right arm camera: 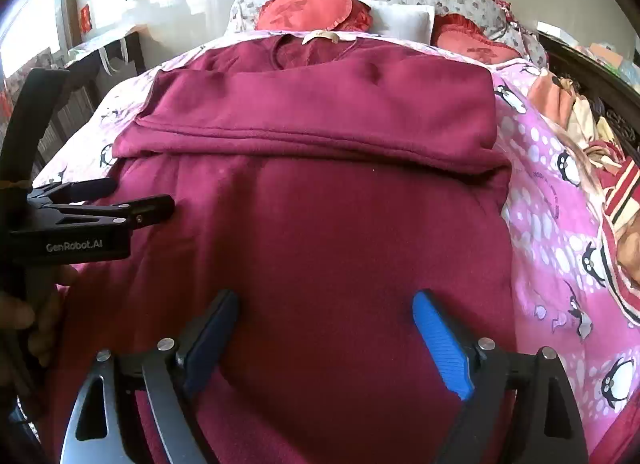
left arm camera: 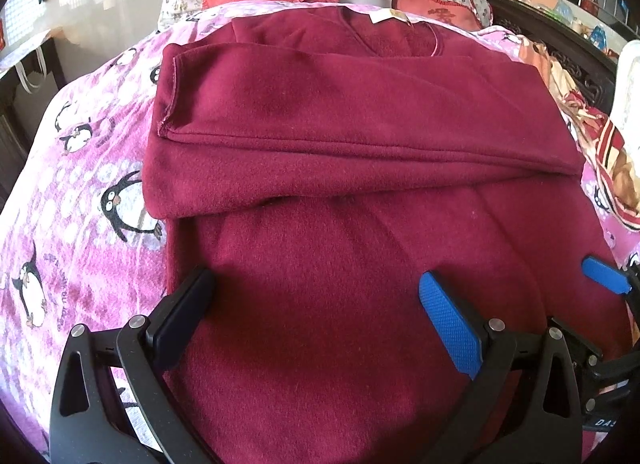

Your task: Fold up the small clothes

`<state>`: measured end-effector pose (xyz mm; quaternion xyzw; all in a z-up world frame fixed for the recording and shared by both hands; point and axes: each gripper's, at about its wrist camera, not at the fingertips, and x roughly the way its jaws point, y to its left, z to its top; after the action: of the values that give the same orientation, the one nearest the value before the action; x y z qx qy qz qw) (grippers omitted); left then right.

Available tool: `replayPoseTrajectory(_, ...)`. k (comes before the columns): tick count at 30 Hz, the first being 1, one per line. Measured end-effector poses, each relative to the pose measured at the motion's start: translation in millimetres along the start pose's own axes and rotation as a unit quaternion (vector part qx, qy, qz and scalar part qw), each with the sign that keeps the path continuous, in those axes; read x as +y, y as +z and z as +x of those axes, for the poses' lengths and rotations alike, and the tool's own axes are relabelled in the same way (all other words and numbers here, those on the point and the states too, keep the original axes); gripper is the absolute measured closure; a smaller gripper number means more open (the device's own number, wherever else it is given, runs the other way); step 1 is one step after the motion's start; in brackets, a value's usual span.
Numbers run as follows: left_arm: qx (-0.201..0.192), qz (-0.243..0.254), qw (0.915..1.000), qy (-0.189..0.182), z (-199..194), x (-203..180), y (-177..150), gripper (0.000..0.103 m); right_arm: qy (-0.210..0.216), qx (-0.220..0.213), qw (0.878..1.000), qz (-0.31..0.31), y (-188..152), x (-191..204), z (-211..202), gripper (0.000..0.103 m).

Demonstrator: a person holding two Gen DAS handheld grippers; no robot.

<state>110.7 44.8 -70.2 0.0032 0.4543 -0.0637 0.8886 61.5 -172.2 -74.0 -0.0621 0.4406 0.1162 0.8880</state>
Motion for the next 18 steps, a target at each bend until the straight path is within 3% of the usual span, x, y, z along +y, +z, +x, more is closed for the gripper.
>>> replayPoseTrajectory(4,0.033,0.01,0.9983,-0.047,-15,14,-10,0.001,-0.003,0.04,0.999,0.005,0,-2,-7,0.015)
replayPoseTrajectory(6,0.041,0.012,0.9954,-0.086,-38,30,-25,0.001,0.011,0.062,0.998,0.02,-7,-9,-16,0.015)
replayPoseTrajectory(8,0.038,0.011,0.9945,-0.096,-59,47,-43,0.001,0.034,0.083,0.996,0.026,-24,-15,-29,0.011)
replayPoseTrajectory(11,0.043,-0.012,0.995,-0.089,-80,87,-84,0.001,0.019,0.068,0.997,-0.033,-55,-4,-51,0.01)
replayPoseTrajectory(14,0.022,-0.025,0.9906,-0.133,-102,107,-116,0.001,0.002,0.039,0.998,-0.05,-82,5,-70,0.01)
replayPoseTrajectory(16,0.023,-0.038,0.984,-0.173,-111,107,-128,0.001,0.005,0.029,0.999,-0.033,-92,4,-78,0.01)
replayPoseTrajectory(18,0.028,-0.066,0.9689,-0.237,-114,105,-139,0.001,0.005,0.025,0.999,-0.023,-96,3,-81,0.01)
